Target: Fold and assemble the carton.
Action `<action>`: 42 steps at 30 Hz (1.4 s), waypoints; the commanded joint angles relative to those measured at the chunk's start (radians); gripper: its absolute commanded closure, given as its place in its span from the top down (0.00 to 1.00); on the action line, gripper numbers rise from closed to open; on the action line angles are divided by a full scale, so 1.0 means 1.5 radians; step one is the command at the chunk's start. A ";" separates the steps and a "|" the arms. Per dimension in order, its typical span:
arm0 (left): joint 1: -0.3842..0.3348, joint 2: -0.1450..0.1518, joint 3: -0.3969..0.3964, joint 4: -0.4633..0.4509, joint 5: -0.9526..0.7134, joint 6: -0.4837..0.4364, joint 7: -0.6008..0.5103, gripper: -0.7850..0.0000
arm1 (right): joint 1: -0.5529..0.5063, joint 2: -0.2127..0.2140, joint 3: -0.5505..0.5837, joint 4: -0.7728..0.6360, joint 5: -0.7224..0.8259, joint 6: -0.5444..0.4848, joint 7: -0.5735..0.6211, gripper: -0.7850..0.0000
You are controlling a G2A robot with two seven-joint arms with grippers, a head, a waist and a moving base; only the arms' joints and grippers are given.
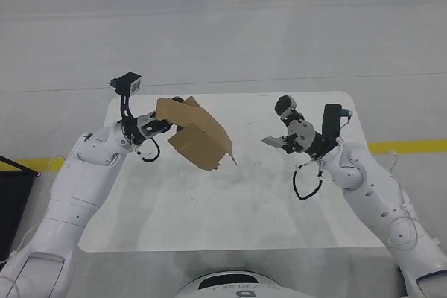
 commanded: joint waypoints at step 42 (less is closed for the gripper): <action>-0.065 -0.004 0.125 0.039 -0.031 0.000 0.000 0.00 | 0.054 -0.056 -0.092 -0.027 -0.031 0.089 0.183 1.00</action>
